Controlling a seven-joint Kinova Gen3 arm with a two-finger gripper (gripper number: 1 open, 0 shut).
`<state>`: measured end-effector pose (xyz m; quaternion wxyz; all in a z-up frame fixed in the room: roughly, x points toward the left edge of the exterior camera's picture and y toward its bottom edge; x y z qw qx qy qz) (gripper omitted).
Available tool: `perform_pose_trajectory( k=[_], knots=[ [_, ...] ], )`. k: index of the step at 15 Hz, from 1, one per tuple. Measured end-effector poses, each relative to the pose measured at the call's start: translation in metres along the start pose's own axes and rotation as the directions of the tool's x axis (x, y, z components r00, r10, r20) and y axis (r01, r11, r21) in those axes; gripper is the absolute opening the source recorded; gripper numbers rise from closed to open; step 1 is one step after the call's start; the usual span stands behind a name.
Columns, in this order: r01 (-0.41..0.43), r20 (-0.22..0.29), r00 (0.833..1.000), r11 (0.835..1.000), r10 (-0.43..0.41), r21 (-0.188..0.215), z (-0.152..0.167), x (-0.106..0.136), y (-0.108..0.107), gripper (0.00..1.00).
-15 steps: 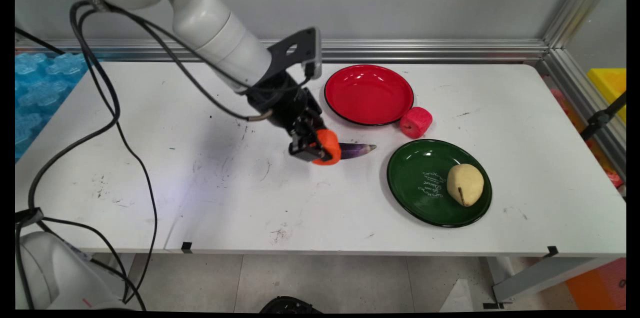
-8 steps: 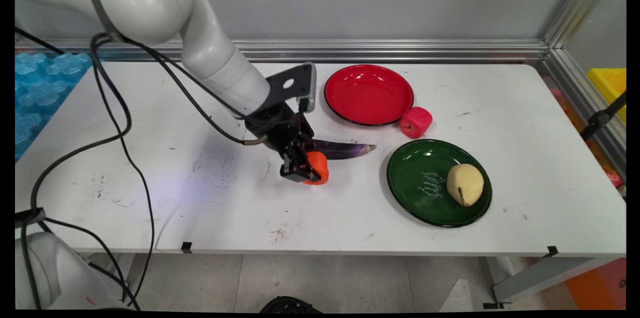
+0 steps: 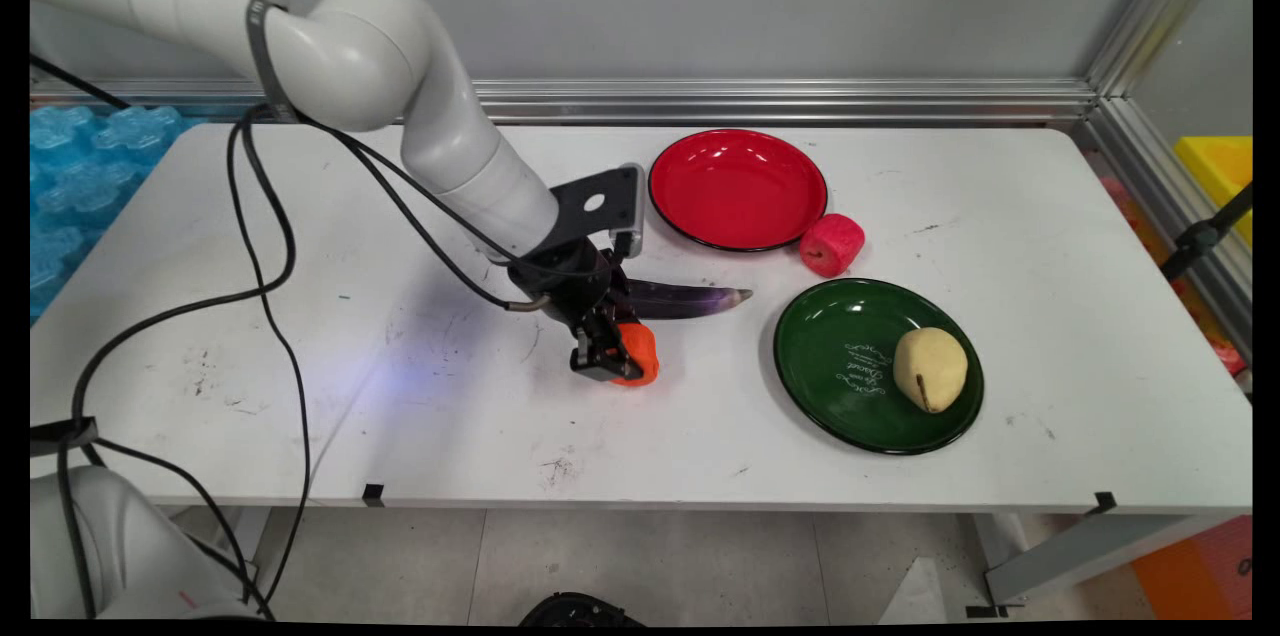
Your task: Place the picked object on the table
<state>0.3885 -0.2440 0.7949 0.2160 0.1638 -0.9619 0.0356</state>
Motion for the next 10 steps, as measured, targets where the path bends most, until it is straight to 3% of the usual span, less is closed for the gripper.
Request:
perform_pose_trajectory(
  k=[6,7,10],
  knots=[
    [-0.003,0.005,1.000,1.000,0.003,-0.013,0.016,-0.003,-0.004,0.00],
    [-0.004,0.002,1.000,1.000,0.004,-0.014,0.017,-0.003,-0.004,1.00],
    [-0.007,-0.011,1.000,1.000,0.007,-0.015,0.014,-0.002,-0.006,1.00]
  ],
)
